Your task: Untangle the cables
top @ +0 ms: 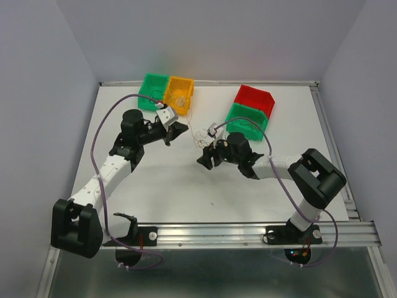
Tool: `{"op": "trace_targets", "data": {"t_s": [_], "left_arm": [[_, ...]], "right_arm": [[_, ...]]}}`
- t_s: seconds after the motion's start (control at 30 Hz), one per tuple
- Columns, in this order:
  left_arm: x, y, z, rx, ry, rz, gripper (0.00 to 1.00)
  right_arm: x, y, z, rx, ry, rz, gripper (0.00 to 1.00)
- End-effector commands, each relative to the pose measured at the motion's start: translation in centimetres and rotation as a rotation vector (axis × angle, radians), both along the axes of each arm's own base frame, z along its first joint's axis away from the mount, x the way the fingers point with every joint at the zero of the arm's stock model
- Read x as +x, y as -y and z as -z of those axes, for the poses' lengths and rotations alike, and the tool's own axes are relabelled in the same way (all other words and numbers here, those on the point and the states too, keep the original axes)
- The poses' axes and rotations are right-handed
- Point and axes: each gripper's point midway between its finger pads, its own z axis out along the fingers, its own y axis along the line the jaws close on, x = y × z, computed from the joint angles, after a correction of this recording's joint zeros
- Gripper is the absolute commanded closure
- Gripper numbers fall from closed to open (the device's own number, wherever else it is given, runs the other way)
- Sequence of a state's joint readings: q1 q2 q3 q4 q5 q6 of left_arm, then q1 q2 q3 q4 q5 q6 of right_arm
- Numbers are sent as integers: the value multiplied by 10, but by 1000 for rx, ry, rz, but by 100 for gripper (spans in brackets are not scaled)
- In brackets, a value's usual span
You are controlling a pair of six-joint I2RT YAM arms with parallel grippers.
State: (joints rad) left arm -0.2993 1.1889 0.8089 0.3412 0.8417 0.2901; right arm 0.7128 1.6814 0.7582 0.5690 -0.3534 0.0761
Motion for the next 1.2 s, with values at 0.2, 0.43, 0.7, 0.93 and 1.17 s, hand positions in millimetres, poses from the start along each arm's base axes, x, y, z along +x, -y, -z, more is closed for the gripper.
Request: {"op": "trace_targets", "data": {"t_s": [0.2,0.43,0.7,0.93,1.17], "left_arm": [[7,-1,-22,-22,56,-27,100],[17,-2,-14,-17,47,-50,100],[16,-1,-13,-18,47,-48,100],[16,-1,-12,-18,44,-45,100],[18,-2,-12,-16,46,-51,100]], "right_arm": [[7,-2,-61,146,125,60,35],[5,21,-65,133,122,167,35],[29,21,-46,79,98,256,41],[45,11,-35,62,86,273,45],[47,5,-38,77,97,260,74]]}}
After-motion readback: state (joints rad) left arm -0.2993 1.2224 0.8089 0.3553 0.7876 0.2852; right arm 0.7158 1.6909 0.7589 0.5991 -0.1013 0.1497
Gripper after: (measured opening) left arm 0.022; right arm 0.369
